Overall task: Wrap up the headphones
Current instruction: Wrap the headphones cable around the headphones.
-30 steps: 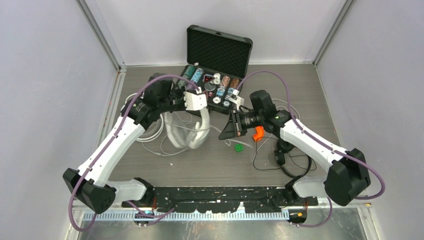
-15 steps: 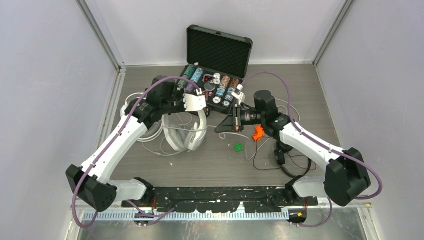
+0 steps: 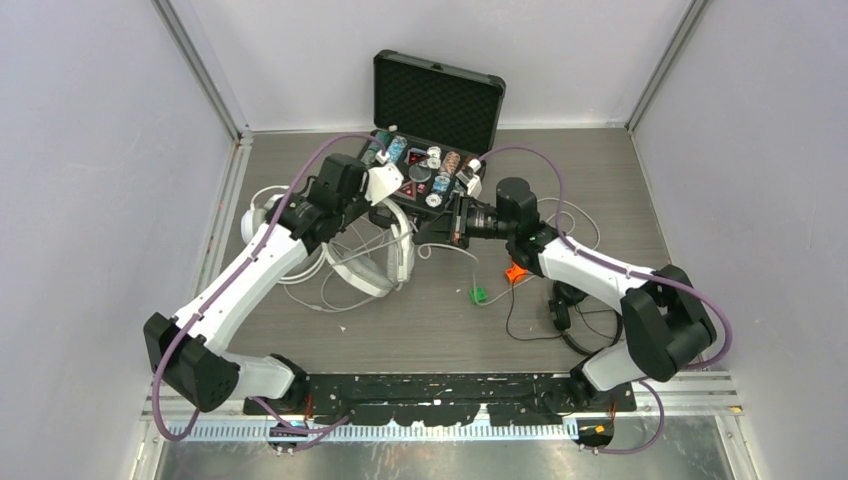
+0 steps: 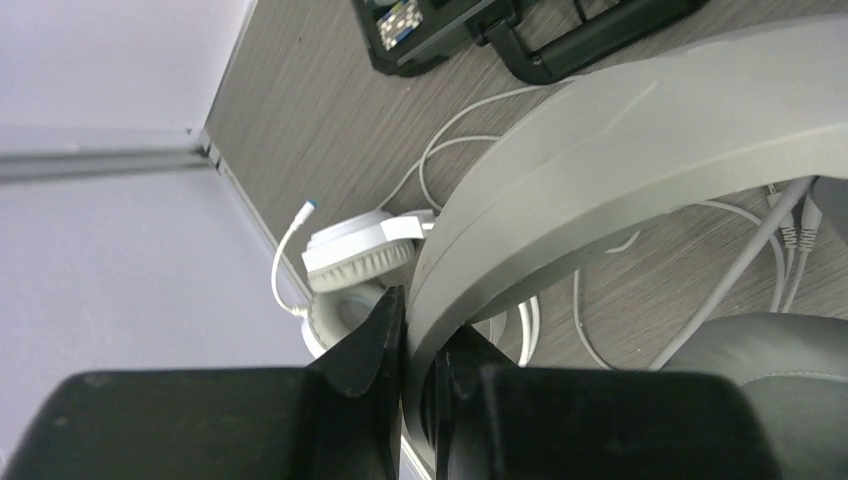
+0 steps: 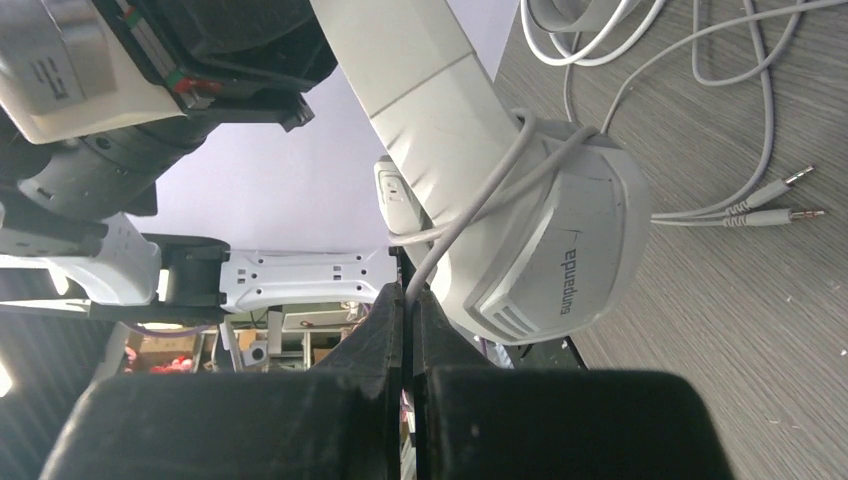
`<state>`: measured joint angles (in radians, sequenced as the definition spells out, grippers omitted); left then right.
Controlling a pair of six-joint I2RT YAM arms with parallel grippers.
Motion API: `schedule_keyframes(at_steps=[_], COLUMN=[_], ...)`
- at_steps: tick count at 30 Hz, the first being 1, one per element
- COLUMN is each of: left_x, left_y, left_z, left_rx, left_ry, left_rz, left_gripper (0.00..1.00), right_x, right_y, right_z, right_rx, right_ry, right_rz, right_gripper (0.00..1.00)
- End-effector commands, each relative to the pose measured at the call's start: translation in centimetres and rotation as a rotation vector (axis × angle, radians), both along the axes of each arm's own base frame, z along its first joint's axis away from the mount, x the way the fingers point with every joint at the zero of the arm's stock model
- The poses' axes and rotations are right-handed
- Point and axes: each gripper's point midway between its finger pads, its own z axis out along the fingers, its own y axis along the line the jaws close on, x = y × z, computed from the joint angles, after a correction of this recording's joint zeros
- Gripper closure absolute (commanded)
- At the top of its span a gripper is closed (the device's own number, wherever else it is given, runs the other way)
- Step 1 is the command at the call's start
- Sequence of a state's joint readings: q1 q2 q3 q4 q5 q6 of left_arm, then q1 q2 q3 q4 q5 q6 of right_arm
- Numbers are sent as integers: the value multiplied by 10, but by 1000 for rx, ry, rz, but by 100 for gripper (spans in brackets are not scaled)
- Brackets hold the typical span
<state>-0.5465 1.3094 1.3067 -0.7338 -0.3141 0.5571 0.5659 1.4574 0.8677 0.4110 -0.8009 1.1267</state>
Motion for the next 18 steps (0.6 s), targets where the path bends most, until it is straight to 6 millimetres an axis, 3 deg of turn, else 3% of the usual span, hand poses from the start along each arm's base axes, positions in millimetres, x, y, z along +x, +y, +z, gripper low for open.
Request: schedule_keyframes(at_steps=[1, 8, 18], left_x=[2, -5, -7], left_y=[26, 26, 18], left_z=[27, 21, 33], left_rx=[-31, -61, -281], left_ry=[-100, -97, -109], left_rz=[266, 380, 561], left_gripper=[100, 100, 100], right_x=[-9, -12, -7], right_y=[17, 34, 42], right_z=[56, 61, 45], right_rx=[115, 67, -30], right_ry=[-136, -168, -215], right_rz=[63, 84, 40], right_gripper=[94, 82, 71])
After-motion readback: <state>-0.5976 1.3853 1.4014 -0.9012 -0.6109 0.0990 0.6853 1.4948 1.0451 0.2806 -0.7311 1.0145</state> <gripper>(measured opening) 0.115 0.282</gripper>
